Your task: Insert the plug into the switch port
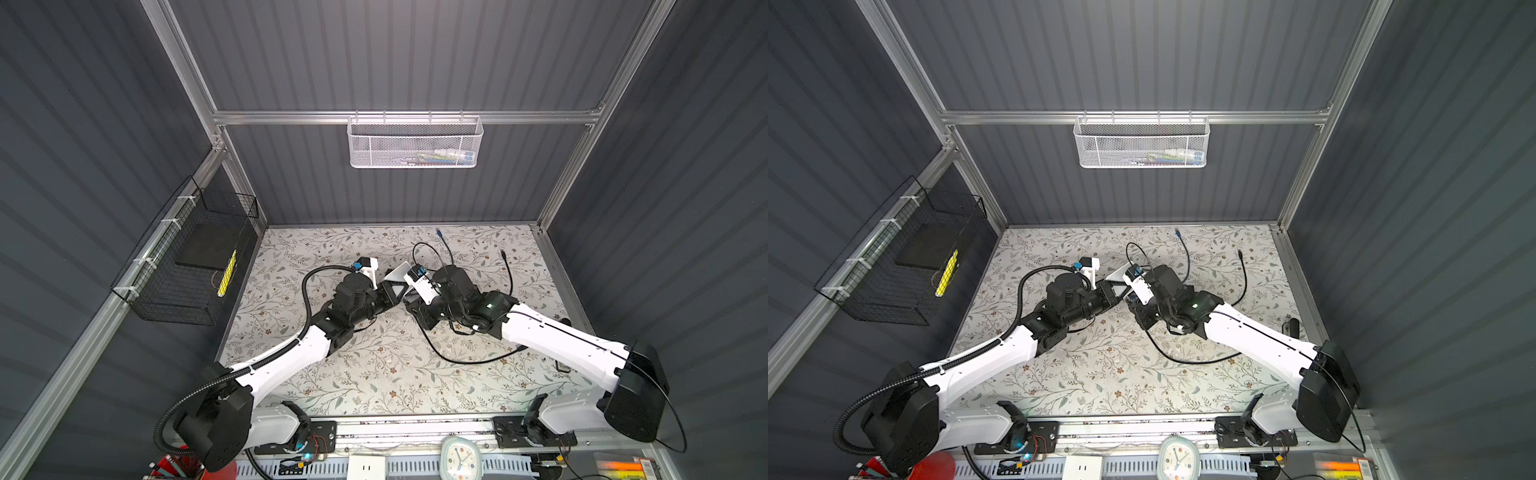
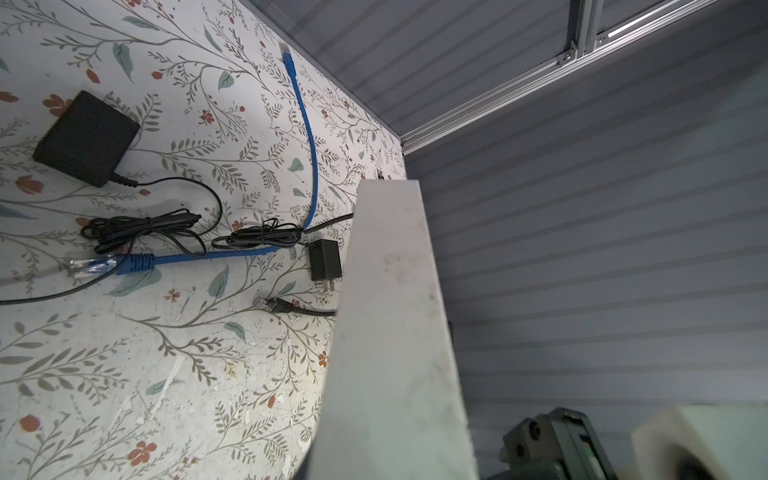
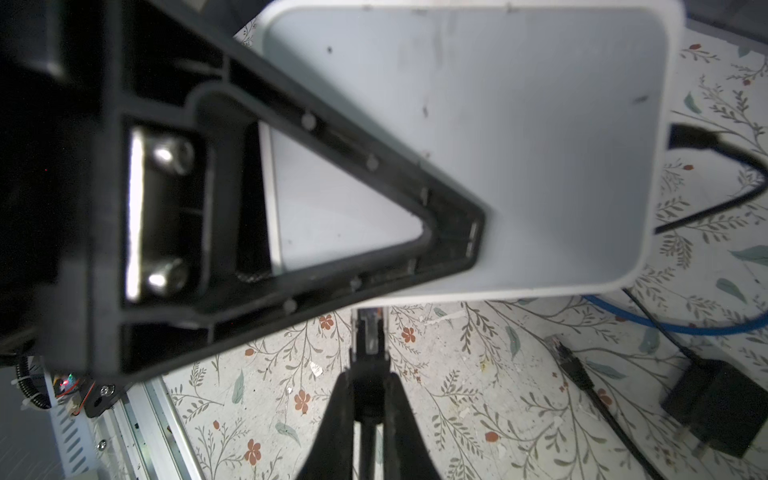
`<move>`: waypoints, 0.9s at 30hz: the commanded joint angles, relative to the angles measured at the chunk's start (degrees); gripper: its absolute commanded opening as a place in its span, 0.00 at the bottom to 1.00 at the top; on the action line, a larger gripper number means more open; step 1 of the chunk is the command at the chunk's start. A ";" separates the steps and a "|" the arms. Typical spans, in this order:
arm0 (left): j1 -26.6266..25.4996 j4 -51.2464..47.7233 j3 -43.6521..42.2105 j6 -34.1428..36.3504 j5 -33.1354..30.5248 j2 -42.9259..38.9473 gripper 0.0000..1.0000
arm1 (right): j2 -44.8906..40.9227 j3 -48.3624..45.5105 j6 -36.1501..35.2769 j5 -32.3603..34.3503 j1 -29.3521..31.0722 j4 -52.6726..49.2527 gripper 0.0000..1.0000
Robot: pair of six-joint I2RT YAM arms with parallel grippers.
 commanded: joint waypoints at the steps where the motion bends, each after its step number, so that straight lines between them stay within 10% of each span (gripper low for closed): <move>1: -0.95 -2.32 2.35 2.28 0.09 0.87 0.00 | 0.59 2.55 -0.76 1.07 0.13 0.96 0.00; 27: -3.82 -13.52 6.82 2.52 0.23 5.23 0.00 | 0.30 4.79 -3.03 9.32 1.23 18.26 0.00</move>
